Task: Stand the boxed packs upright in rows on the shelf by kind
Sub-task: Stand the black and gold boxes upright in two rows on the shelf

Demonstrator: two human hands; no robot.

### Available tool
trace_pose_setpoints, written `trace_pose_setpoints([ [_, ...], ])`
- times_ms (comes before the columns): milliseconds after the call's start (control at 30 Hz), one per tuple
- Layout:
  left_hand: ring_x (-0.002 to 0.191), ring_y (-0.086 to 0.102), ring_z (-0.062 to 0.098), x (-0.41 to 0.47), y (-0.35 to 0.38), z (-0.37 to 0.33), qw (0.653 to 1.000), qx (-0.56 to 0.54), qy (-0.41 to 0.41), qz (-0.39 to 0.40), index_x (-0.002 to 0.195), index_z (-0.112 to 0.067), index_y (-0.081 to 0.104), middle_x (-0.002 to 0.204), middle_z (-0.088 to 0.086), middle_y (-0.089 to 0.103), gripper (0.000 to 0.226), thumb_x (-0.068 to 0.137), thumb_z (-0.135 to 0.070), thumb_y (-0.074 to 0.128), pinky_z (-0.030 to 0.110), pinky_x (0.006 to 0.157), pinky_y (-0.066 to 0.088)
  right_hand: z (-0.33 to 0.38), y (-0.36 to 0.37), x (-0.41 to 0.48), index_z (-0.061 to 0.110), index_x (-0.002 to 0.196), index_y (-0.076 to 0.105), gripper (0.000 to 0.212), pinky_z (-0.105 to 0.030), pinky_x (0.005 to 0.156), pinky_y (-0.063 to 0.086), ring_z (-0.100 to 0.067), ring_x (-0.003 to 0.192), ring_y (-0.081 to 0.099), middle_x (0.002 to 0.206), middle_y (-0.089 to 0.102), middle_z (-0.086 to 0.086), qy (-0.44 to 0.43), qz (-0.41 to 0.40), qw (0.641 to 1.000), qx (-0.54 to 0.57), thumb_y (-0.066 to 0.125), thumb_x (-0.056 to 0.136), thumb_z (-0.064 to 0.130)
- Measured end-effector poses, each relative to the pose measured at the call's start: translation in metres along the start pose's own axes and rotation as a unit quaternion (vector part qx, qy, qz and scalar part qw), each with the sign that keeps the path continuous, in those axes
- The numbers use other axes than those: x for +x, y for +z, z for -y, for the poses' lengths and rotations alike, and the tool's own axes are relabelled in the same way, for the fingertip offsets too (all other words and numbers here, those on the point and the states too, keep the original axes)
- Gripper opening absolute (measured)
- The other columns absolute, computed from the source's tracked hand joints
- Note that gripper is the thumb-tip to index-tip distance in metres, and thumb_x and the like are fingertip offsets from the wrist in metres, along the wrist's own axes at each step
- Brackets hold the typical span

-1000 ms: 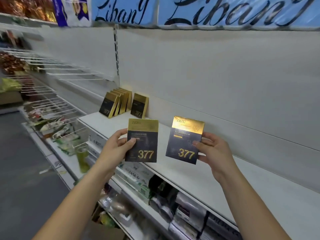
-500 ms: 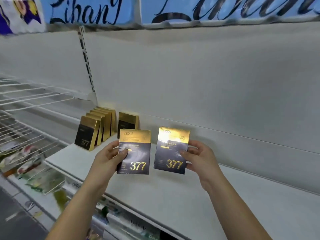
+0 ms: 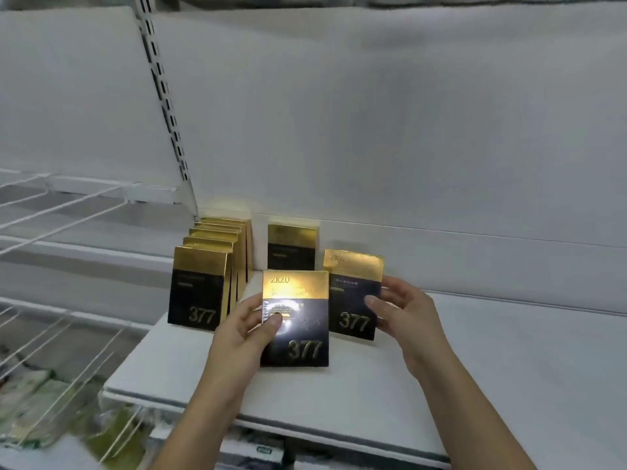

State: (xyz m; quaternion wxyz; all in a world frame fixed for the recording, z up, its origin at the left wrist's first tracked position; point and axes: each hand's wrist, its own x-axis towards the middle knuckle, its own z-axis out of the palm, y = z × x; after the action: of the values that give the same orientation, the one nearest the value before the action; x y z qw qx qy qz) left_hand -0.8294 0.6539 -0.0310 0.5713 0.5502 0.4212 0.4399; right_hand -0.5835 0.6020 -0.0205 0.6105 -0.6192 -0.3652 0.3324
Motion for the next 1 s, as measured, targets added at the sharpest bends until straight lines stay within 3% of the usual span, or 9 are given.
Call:
trace_pose_setpoints([
  [167, 0.118, 0.067, 0.009, 0.005, -0.041, 0.003, 0.997, -0.013, -0.035, 0.065, 0.122, -0.047, 0.064, 0.12, -0.015, 0.075, 0.042, 0.092, -0.018, 0.072, 0.037, 0.103, 0.054, 0.008, 0.058, 0.005, 0.033, 0.113, 0.071, 0.028, -0.021, 0.069, 0.06, -0.01, 0.093, 0.075, 0.102, 0.079, 0.01, 0.004, -0.005, 1.0, -0.02, 0.071, 0.094, 0.012],
  [233, 0.112, 0.069, 0.004, 0.005, -0.049, 0.003, 0.995, -0.009, -0.037, 0.087, 0.12, -0.048, 0.063, 0.118, -0.016, 0.076, 0.042, 0.092, -0.018, 0.073, 0.023, 0.091, 0.056, 0.013, 0.076, 0.01, 0.032, 0.112, 0.072, 0.027, -0.022, 0.067, 0.06, -0.01, 0.092, 0.075, 0.099, 0.079, 0.011, 0.0, -0.014, 1.0, -0.025, 0.07, 0.095, 0.011],
  [333, 0.099, 0.064, -0.018, 0.005, -0.054, -0.001, 0.993, 0.007, -0.035, 0.116, 0.117, -0.053, 0.06, 0.116, -0.024, 0.068, 0.042, 0.092, -0.022, 0.074, 0.004, 0.071, 0.051, 0.018, 0.096, 0.016, 0.028, 0.118, 0.072, 0.029, -0.039, 0.084, 0.062, -0.018, 0.101, 0.073, 0.108, 0.077, 0.005, -0.003, -0.037, 0.998, -0.043, 0.073, 0.093, 0.014],
  [400, 0.091, 0.06, -0.027, 0.007, -0.056, -0.004, 0.992, 0.011, -0.025, 0.119, 0.116, -0.054, 0.057, 0.115, -0.028, 0.063, 0.043, 0.092, -0.022, 0.073, 0.001, 0.066, 0.048, 0.019, 0.105, 0.019, 0.024, 0.12, 0.072, 0.03, -0.05, 0.094, 0.058, -0.021, 0.105, 0.071, 0.11, 0.076, 0.002, -0.01, -0.044, 0.998, -0.054, 0.075, 0.091, 0.014],
  [533, 0.085, 0.057, -0.031, 0.009, -0.064, -0.008, 0.992, 0.005, -0.016, 0.128, 0.111, -0.052, 0.056, 0.108, -0.03, 0.061, 0.043, 0.092, -0.018, 0.073, 0.0, 0.063, 0.047, 0.015, 0.115, 0.025, 0.026, 0.116, 0.073, 0.029, -0.05, 0.09, 0.06, -0.017, 0.097, 0.073, 0.102, 0.076, 0.007, -0.029, -0.068, 0.993, -0.091, 0.078, 0.089, 0.017],
  [700, 0.092, 0.064, -0.007, 0.011, -0.069, -0.009, 0.994, 0.0, -0.014, 0.107, 0.105, -0.051, 0.056, 0.106, -0.03, 0.062, 0.039, 0.091, -0.019, 0.073, 0.003, 0.059, 0.048, 0.007, 0.117, 0.032, 0.035, 0.105, 0.07, 0.028, -0.025, 0.077, 0.06, 0.002, 0.084, 0.071, 0.087, 0.076, 0.016, -0.075, -0.112, 0.981, -0.142, 0.083, 0.084, 0.02],
  [800, 0.095, 0.059, -0.007, 0.011, -0.068, -0.011, 0.994, 0.004, -0.013, 0.111, 0.105, -0.051, 0.055, 0.107, -0.031, 0.061, 0.038, 0.091, -0.02, 0.073, 0.003, 0.059, 0.048, 0.007, 0.119, 0.036, 0.036, 0.106, 0.068, 0.029, -0.013, 0.069, 0.051, 0.003, 0.08, 0.067, 0.088, 0.069, 0.022, -0.084, -0.124, 0.973, -0.175, 0.084, 0.083, 0.025],
  [867, 0.092, 0.056, -0.01, 0.012, -0.067, -0.012, 0.993, 0.016, -0.005, 0.113, 0.105, -0.051, 0.053, 0.106, -0.034, 0.056, 0.038, 0.091, -0.023, 0.073, 0.002, 0.059, 0.047, 0.006, 0.118, 0.038, 0.033, 0.107, 0.067, 0.03, -0.014, 0.069, 0.05, 0.0, 0.081, 0.065, 0.088, 0.066, 0.024, -0.085, -0.137, 0.967, -0.197, 0.084, 0.083, 0.028],
  [1000, 0.096, 0.058, -0.007, 0.016, -0.064, -0.011, 0.993, 0.027, -0.006, 0.112, 0.106, -0.049, 0.053, 0.107, -0.031, 0.059, 0.039, 0.091, -0.02, 0.073, 0.004, 0.062, 0.048, -0.003, 0.115, 0.04, 0.028, 0.109, 0.068, 0.032, -0.033, 0.083, 0.061, -0.006, 0.087, 0.067, 0.089, 0.067, 0.019, -0.06, -0.139, 0.968, -0.198, 0.083, 0.083, 0.036],
])
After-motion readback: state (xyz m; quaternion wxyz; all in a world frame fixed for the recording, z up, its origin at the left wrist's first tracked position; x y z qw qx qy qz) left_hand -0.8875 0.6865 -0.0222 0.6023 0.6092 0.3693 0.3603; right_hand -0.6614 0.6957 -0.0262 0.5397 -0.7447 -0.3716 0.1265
